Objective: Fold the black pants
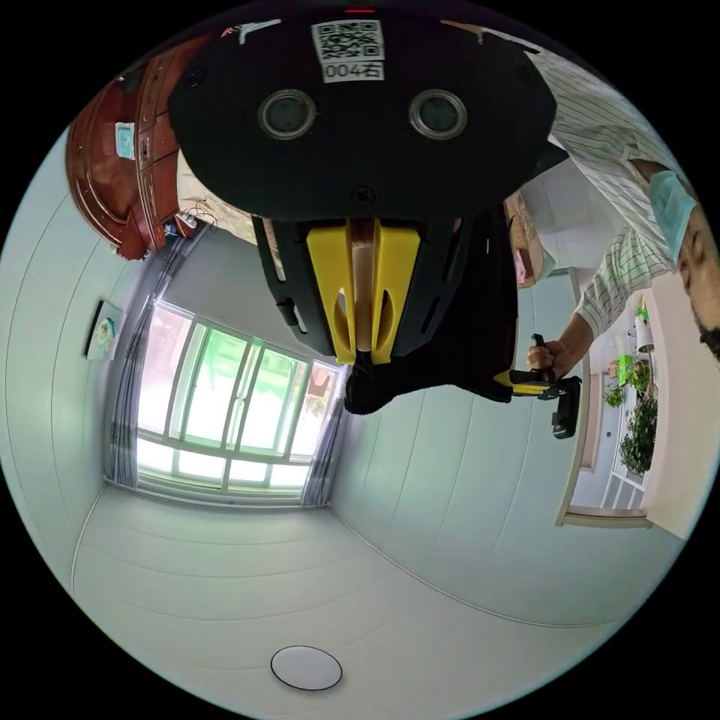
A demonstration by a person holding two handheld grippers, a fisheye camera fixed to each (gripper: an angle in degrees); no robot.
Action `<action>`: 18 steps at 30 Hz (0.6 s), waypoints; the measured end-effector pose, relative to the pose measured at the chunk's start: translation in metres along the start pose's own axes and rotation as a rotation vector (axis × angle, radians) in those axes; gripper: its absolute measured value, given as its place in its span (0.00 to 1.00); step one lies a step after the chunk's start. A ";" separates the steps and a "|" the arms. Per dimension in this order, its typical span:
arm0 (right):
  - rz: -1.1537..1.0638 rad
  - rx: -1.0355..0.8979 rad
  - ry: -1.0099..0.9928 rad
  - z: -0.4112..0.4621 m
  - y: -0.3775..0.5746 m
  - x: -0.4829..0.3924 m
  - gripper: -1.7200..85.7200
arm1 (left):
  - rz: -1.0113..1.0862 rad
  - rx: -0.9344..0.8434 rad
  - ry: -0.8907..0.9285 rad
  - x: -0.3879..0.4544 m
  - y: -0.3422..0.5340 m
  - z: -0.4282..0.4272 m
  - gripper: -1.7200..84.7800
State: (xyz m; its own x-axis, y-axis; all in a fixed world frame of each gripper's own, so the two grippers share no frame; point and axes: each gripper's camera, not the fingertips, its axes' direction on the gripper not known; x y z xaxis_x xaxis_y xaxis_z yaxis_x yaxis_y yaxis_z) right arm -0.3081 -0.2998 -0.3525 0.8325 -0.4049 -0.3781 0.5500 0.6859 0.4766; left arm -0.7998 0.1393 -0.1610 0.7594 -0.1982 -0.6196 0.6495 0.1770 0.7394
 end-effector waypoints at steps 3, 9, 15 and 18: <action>-0.014 -0.007 -0.024 -0.026 -0.032 -0.026 0.06 | 0.008 -0.003 0.002 0.008 -0.026 -0.030 0.06; 0.045 -0.140 -0.031 0.023 -0.031 -0.029 0.05 | -0.145 -0.121 0.016 -0.041 -0.010 0.030 0.05; 0.144 -0.410 0.048 0.152 0.040 -0.006 0.06 | -0.339 -0.410 -0.027 -0.104 0.078 0.192 0.05; 0.145 -0.518 0.136 0.207 0.081 -0.009 0.06 | -0.444 -0.493 -0.044 -0.119 0.131 0.265 0.05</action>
State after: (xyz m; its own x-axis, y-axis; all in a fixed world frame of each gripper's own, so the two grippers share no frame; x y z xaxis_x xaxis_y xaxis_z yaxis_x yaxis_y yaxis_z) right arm -0.2573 -0.3655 -0.1464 0.8626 -0.2259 -0.4527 0.2971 0.9504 0.0918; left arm -0.8149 -0.0691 0.0793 0.4208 -0.3911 -0.8185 0.8490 0.4877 0.2034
